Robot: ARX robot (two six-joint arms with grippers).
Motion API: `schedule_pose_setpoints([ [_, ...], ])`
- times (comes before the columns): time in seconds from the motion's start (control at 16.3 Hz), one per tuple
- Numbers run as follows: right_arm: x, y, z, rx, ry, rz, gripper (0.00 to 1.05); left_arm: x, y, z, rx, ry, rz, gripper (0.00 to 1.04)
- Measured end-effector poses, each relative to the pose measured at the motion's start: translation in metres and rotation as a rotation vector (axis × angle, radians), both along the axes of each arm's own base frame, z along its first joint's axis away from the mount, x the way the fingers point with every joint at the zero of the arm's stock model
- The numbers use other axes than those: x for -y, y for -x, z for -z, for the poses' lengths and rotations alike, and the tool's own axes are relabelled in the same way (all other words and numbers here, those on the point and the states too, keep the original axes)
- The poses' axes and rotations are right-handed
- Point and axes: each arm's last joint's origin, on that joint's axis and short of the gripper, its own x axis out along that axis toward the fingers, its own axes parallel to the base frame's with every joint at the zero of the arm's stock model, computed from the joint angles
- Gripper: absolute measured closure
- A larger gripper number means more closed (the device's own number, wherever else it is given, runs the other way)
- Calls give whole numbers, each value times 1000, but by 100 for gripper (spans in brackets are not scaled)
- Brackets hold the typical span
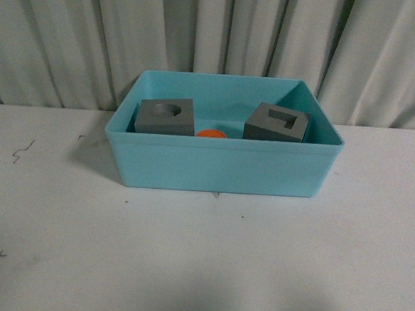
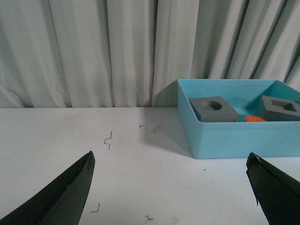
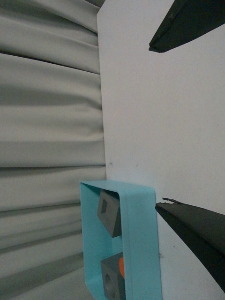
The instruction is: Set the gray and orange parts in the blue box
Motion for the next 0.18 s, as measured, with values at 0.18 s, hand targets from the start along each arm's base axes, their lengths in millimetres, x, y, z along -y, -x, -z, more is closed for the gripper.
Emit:
schedule_pose_setpoints([
  [0.18,0,0,0,0,0,0,6,0,0,0,0,0,0,7],
])
